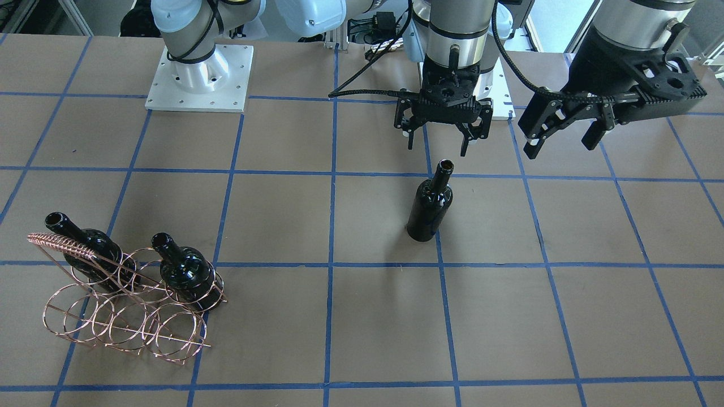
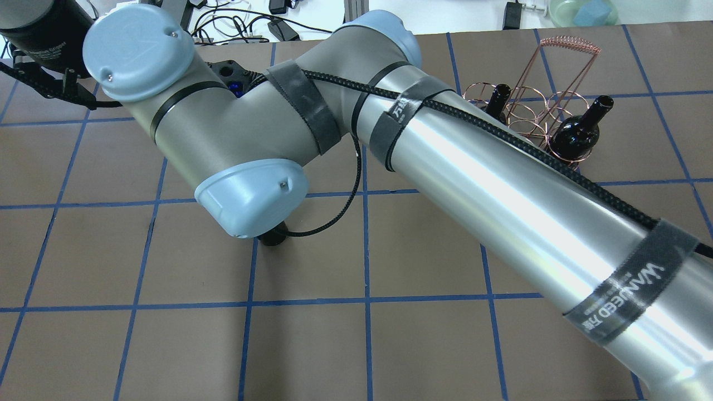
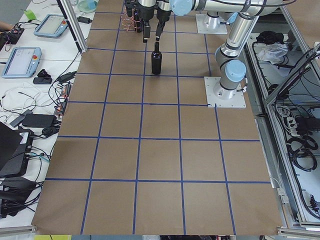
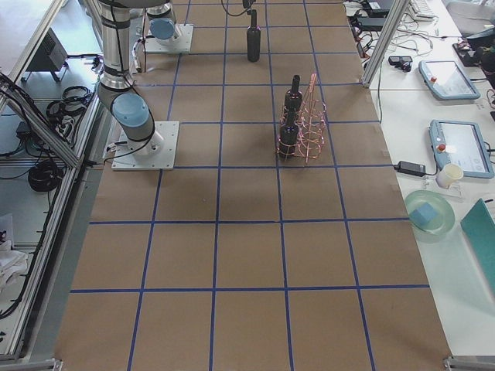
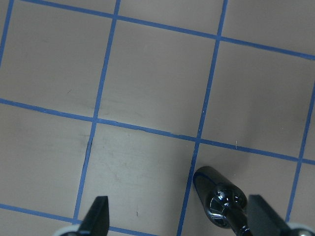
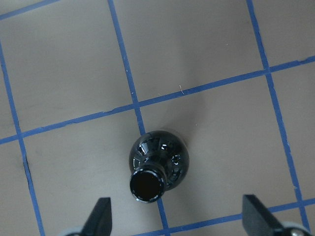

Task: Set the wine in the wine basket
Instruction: 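Lower the right gripper over the bottle neck and close it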

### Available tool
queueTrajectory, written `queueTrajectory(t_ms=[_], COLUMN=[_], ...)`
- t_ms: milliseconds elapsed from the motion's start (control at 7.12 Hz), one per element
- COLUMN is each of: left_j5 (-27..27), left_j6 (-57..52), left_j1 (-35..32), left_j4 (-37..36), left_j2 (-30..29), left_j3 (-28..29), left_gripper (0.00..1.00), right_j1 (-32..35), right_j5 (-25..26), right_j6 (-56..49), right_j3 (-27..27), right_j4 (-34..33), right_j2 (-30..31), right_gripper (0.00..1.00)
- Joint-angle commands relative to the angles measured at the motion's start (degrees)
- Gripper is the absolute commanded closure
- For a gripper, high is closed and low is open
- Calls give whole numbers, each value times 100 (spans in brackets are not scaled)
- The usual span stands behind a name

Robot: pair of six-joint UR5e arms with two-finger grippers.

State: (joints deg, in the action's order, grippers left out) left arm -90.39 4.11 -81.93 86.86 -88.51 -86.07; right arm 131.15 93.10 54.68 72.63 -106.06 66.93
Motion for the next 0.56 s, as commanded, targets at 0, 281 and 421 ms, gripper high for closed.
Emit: queueTrajectory(t_ms=[0,281,421], left_j5=[-40,-49,-66], left_j6=[2,2,2], left_j1=[2,2,2], left_j4=[-125,-152,-143], left_j2=[0,35,35], left_j3=[-6,3,-6], left_gripper=[0,0,0], right_j1=[69,69,69], right_j5=[-2,7,7], right_j6=[25,25,25], right_j3=[-21,-39,-39], right_j4=[-256,-266,-362], right_j2=[-188,-206,-267], right_gripper=[7,7,7])
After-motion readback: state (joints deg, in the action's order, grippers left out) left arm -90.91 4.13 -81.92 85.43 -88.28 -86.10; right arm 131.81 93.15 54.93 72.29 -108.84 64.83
